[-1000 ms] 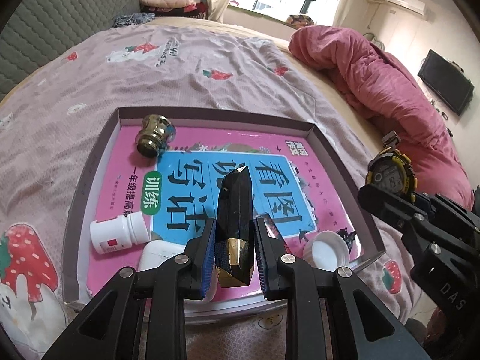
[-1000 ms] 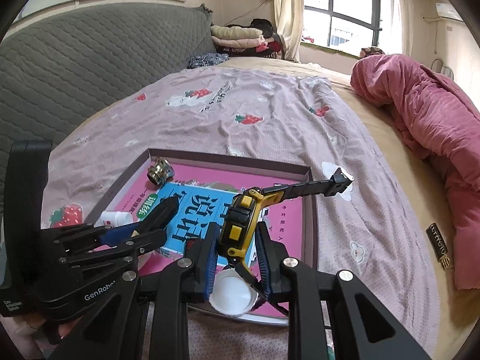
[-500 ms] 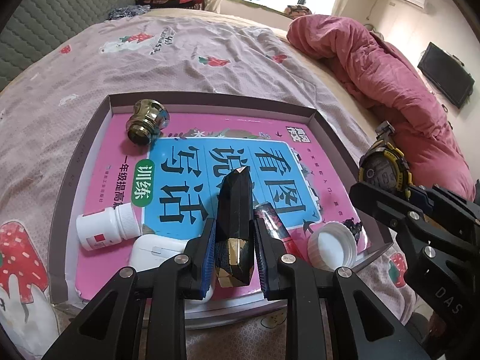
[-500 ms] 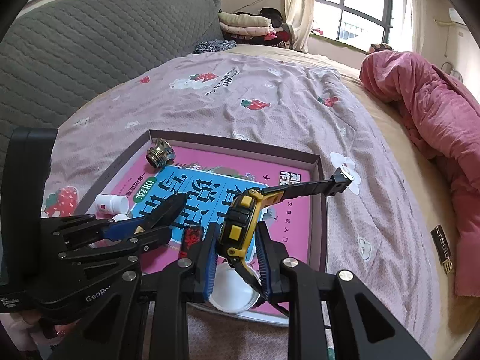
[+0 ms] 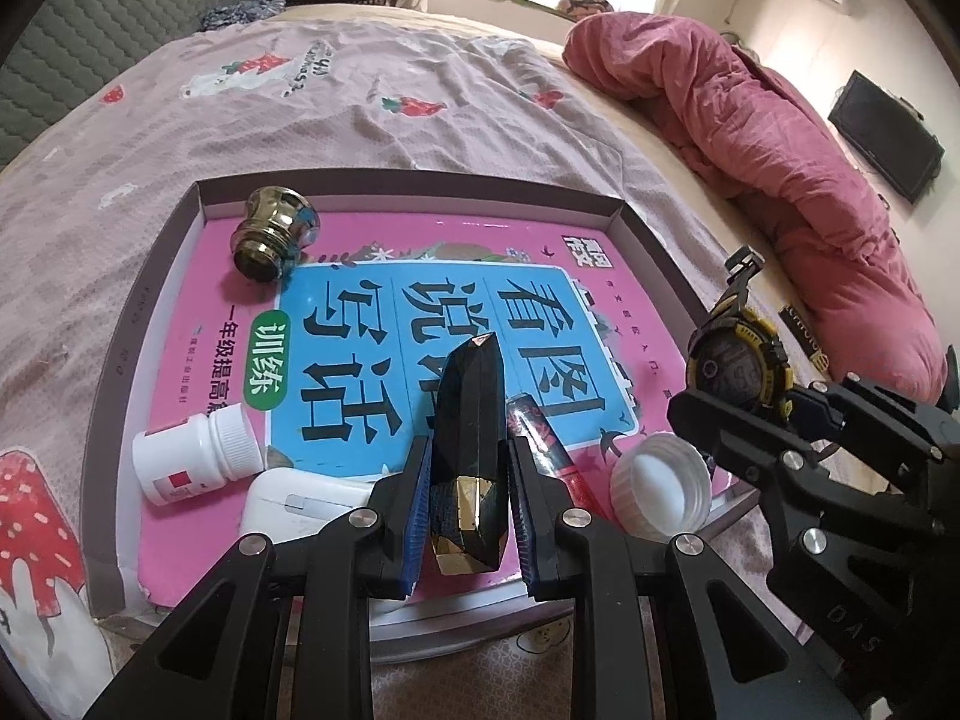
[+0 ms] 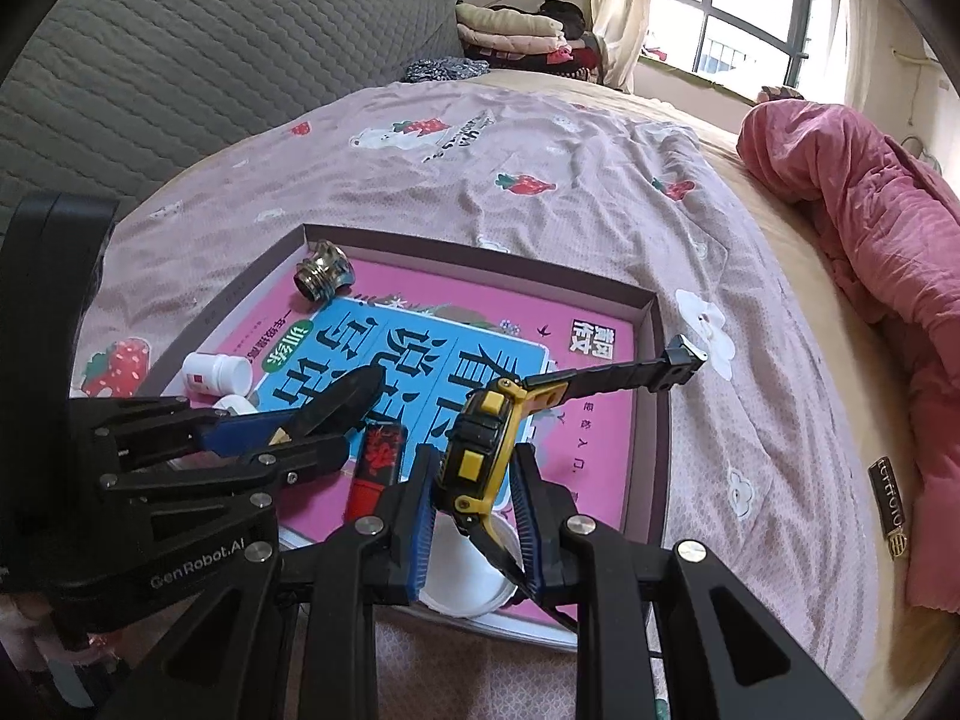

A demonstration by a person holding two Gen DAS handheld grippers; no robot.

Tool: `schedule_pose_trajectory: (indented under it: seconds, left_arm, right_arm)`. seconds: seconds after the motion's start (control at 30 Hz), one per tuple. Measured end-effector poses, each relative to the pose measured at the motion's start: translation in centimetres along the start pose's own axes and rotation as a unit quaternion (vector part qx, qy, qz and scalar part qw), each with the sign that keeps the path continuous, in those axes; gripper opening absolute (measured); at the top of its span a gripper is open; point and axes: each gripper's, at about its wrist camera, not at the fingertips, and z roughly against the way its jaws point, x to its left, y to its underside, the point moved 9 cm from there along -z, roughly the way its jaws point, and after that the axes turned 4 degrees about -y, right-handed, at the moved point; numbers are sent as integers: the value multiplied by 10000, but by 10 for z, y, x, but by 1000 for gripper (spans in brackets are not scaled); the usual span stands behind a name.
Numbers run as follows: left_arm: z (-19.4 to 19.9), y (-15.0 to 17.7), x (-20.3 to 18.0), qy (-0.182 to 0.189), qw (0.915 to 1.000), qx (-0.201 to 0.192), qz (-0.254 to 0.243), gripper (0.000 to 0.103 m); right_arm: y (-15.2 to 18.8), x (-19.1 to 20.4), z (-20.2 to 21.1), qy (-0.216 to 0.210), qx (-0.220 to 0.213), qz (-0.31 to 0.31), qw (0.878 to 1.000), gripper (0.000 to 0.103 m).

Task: Organize rigid objects
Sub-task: 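Lower the pen onto the book and open the left gripper while the right lowers the watch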

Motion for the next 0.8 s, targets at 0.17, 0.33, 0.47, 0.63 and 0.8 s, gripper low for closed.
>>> schedule_pose_trajectory:
  seconds: [0.17, 0.33, 0.47, 0.63, 0.8]
  left_arm:
    - [-3, -1, -1, 15, 10000, 25, -25, 25]
    - [-4, -2, -2, 27, 10000, 30, -65, 25]
    - [-7, 0, -3, 50, 9999, 58, -89, 25]
    - [-9, 2, -6, 116, 9998, 90, -95, 25]
    - [-10, 3, -9, 149, 9998, 93, -136, 25]
  right_arm:
    - [5, 0, -5, -257, 64, -142, 9995, 24]
    - [13, 0, -9, -294, 169, -112, 9994, 24]
    - [17, 2, -11, -269, 229, -34, 9994, 24]
    - [23, 6, -13, -202, 370, 169, 9990, 24]
    - [24, 7, -14, -175, 403, 165, 9989, 24]
